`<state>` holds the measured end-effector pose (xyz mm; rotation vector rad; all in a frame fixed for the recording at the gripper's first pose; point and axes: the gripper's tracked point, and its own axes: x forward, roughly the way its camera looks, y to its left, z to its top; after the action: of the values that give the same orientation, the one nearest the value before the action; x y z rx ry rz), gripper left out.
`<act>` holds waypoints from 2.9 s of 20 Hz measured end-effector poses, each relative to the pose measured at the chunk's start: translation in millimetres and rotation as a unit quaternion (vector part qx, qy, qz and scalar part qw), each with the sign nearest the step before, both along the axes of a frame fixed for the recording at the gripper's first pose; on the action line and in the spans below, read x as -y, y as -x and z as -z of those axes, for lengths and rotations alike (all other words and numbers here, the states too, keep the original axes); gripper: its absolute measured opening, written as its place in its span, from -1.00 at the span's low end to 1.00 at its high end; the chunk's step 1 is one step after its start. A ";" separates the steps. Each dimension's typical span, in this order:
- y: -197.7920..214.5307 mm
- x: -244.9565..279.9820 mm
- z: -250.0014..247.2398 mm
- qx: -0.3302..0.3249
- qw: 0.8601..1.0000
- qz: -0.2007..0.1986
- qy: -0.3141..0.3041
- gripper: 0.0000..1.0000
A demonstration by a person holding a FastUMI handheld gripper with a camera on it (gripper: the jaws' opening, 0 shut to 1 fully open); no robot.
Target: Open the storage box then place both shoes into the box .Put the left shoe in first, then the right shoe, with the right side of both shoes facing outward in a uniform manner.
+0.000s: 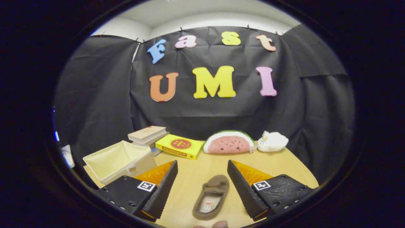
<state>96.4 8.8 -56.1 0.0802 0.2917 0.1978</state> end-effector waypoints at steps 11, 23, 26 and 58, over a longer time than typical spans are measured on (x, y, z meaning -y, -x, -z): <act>-16.8 30.0 126.2 -0.202 0.979 0.034 0.006 0.92; -34.4 30.4 177.6 -0.295 0.949 0.085 -0.077 -0.51; -31.9 28.1 175.7 -0.299 0.943 0.093 -0.116 -0.93; 1.8 -313.3 -11.5 -0.193 0.944 0.010 -0.268 -1.00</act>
<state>94.6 322.1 -44.6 0.6677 0.6226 0.2368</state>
